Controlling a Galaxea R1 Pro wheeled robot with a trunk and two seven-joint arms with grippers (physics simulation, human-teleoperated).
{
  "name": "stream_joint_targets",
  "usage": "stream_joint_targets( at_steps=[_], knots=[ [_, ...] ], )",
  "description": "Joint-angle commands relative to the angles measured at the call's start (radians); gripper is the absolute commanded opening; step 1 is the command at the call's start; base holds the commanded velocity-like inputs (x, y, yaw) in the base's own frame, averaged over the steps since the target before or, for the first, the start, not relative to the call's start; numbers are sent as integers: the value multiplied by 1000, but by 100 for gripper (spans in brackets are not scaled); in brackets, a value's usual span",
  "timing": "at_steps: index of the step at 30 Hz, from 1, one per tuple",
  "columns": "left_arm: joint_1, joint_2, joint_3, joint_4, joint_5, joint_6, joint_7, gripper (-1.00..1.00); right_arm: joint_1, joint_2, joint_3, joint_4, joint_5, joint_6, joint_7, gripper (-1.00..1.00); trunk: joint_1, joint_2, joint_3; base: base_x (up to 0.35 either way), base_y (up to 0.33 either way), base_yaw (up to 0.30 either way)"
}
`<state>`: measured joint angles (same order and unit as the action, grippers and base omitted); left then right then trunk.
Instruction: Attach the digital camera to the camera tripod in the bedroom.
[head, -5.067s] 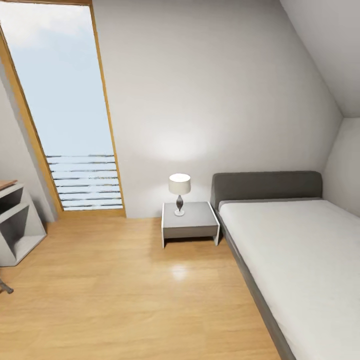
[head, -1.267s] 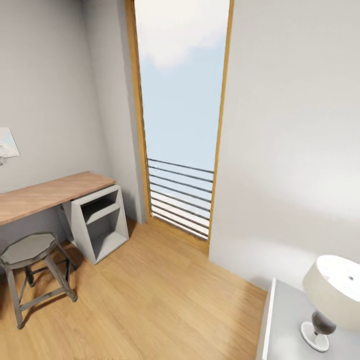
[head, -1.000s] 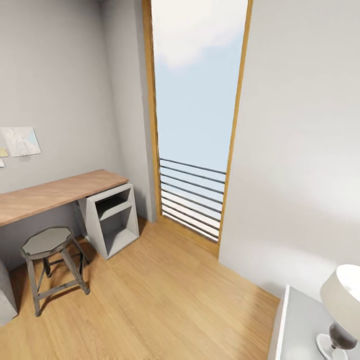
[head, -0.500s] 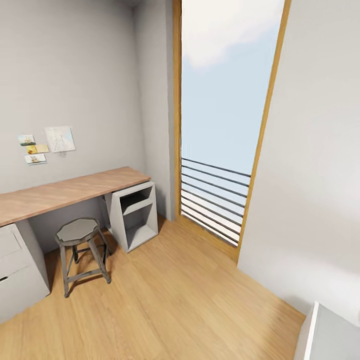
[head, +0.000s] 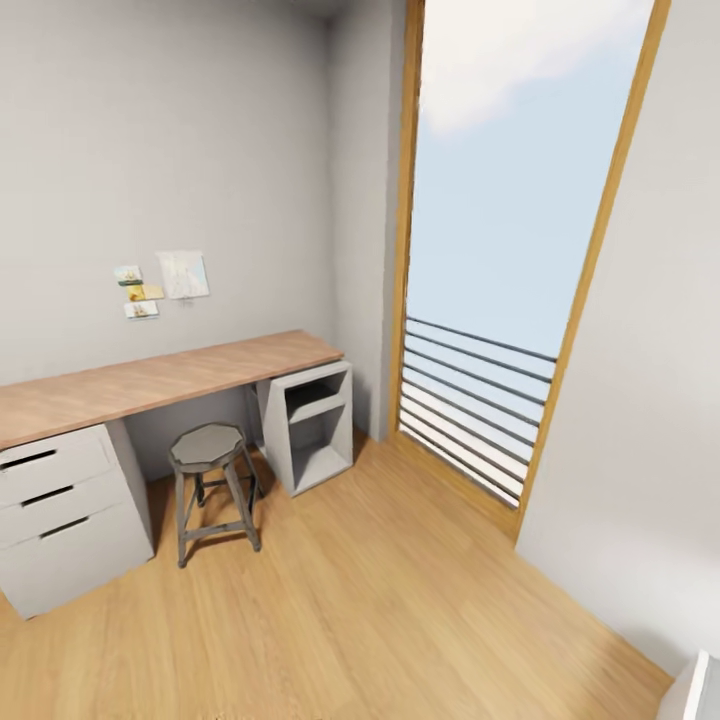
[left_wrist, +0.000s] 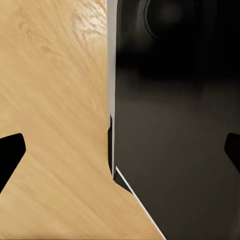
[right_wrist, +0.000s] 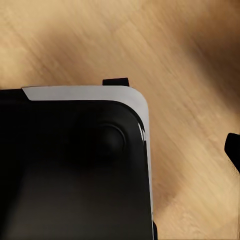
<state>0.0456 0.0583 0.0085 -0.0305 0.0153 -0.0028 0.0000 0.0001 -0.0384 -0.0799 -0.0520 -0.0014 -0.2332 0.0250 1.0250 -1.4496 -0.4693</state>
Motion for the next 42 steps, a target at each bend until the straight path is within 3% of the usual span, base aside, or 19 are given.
stream_joint_targets(
  at_steps=[1, 42],
  knots=[
    [0, 0, 1, -2, 2, 0, 0, 100, 0, 0, -7, 0, 0, -3, 3, 100, 0, 0, -1, 0, 0, 285],
    [0, -2, 1, -2, 2, 1, 0, 100, 1, 0, -7, 0, 0, -5, 1, 100, 0, 0, -1, 0, 0, 285]
  ],
)
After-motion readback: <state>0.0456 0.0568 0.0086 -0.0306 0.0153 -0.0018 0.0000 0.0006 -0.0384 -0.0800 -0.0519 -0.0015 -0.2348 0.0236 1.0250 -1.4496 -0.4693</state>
